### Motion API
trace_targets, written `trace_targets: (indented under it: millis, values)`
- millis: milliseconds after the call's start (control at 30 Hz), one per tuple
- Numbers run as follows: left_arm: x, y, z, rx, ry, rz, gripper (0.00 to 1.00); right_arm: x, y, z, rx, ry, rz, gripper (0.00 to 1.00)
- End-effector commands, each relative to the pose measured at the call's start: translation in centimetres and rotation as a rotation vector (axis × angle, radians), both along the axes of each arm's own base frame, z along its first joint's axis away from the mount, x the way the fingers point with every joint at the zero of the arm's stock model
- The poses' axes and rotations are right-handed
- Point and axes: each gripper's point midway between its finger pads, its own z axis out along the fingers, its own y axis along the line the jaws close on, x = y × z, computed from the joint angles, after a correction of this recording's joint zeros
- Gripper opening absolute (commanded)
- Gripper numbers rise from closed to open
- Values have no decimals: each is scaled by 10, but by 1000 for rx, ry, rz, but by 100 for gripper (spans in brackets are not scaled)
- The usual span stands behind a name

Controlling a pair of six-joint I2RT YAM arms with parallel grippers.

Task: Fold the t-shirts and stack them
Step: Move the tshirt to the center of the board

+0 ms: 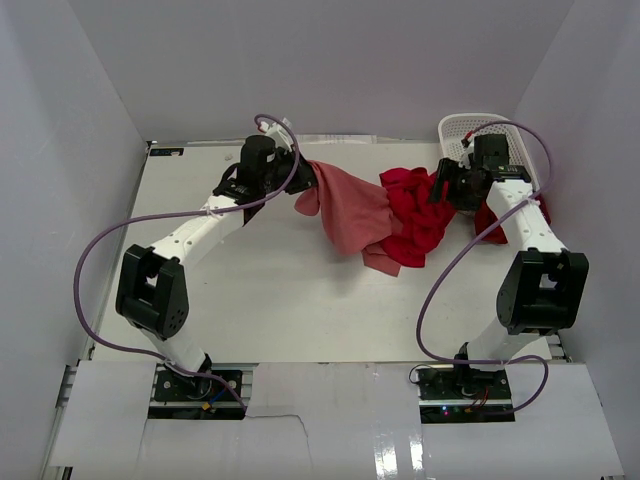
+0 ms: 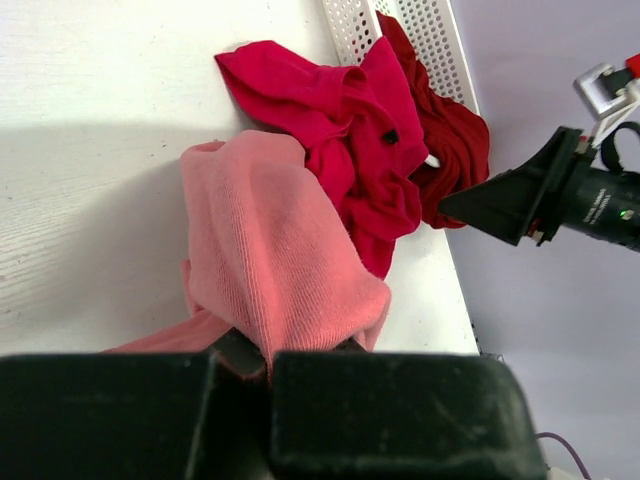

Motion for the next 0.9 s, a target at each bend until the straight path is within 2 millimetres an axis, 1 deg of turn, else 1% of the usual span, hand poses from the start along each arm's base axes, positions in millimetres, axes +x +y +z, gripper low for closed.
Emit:
trace_targets:
  millis: [0, 33, 133, 167, 233, 267, 433, 467, 500, 533, 567, 600, 667, 700, 733, 767, 800, 833, 867]
  values:
    - [-2, 5, 19, -2, -45, 18, 0, 14, -11, -8, -54, -58, -39, 77]
    - [-2, 6, 16, 1, -46, 17, 0, 14, -12, -18, -56, -35, -39, 77]
    - [-3, 6, 8, 6, -41, 14, 0, 17, -10, -36, -50, -3, -32, 77]
    - [-3, 6, 4, 7, -40, 12, 0, 18, -8, -39, -38, 2, -27, 77]
    - [-3, 6, 3, 8, -41, 12, 0, 21, -5, -48, -23, 12, -17, 76]
    - [-3, 6, 3, 10, -41, 11, 0, 22, 9, -50, -19, 15, 16, 76]
    - [-2, 8, 3, 16, -43, 17, 0, 26, 13, -66, -19, 52, 23, 75]
    - [-2, 8, 3, 17, -42, 19, 0, 26, 13, -67, -18, 55, 24, 68]
    - [-2, 8, 3, 18, -43, 18, 0, 27, 14, -67, -13, 54, 28, 57]
    - [-2, 8, 2, 20, -39, 19, 0, 29, 17, -69, -4, 58, 38, 40]
    - [-1, 9, 2, 23, -39, 27, 0, 29, 17, -67, -2, 63, 39, 13]
    - [-1, 10, 2, 27, -39, 32, 0, 35, 18, -57, 0, 41, 43, 8]
    - [-2, 15, -2, 45, -20, 55, 0, 42, 17, -40, -11, 5, 39, 8]
    - [1, 20, -4, 59, -13, 90, 0, 45, 15, -26, -16, -24, 30, 8]
    - [0, 27, -9, 77, 12, 115, 0, 58, 12, 2, -22, -86, 19, 8]
    - [0, 33, -11, 82, 24, 139, 0, 64, 8, 18, -24, -114, 11, 8]
    - [1, 39, -13, 87, 34, 169, 0, 65, 5, 27, -28, -104, 4, 8]
    - [-2, 47, -18, 102, 60, 194, 0, 71, 0, 43, -33, -131, -10, 8]
    - [-6, 60, -12, 103, 57, 232, 0, 85, -20, 81, -38, -216, -55, 8]
